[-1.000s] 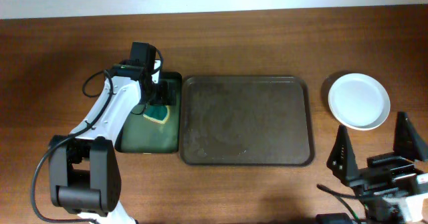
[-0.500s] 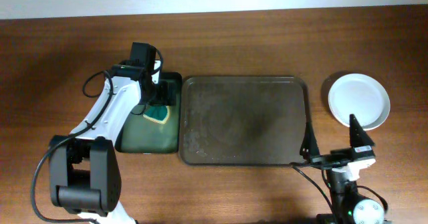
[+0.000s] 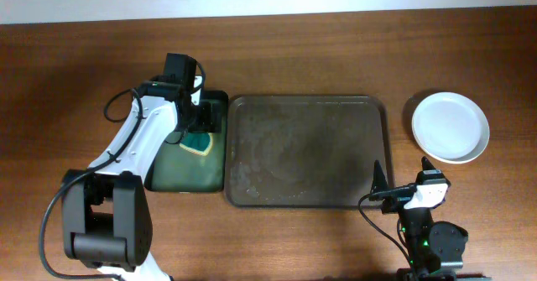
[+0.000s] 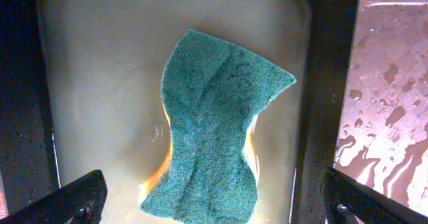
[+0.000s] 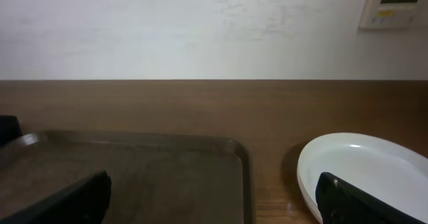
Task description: Clean dirty plates on tray and stack at the side
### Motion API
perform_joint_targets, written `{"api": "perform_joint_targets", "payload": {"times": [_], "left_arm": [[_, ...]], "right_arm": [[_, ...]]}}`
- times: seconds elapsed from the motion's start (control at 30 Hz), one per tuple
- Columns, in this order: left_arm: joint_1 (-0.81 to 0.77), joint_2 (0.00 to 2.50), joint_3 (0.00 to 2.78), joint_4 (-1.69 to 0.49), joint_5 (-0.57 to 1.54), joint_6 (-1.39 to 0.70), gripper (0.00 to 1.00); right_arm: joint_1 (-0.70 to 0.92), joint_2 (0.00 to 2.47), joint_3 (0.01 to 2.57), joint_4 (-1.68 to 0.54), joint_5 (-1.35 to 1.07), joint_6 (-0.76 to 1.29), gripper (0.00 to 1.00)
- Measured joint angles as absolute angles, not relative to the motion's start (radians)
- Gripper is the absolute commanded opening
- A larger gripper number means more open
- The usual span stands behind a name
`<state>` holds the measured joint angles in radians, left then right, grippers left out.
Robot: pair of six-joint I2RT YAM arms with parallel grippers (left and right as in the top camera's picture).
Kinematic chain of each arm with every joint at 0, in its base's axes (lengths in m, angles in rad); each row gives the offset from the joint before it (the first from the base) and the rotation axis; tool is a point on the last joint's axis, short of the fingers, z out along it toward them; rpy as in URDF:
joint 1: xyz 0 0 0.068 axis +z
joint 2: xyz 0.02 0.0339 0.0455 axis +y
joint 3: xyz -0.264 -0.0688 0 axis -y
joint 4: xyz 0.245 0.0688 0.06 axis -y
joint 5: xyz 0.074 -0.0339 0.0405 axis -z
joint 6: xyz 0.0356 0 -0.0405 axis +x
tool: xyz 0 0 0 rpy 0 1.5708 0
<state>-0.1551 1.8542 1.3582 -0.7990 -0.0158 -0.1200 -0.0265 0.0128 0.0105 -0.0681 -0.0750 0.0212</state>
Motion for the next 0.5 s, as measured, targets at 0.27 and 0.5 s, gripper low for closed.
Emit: {"api": "perform_joint_targets", "payload": {"times": [0.27,0.5], "left_arm": [[-0.155,1.854,1.358,-0.799,-0.016,-0.12,1.0],[-0.155,1.854,1.358,-0.799,-0.016,-0.12,1.0]], "right_arm": [[-0.027,0.013,0.01,-0.068,-0.076,-0.056,0.98],[-0.027,0.013,0.01,-0.068,-0.076,-0.06,0.98]]}}
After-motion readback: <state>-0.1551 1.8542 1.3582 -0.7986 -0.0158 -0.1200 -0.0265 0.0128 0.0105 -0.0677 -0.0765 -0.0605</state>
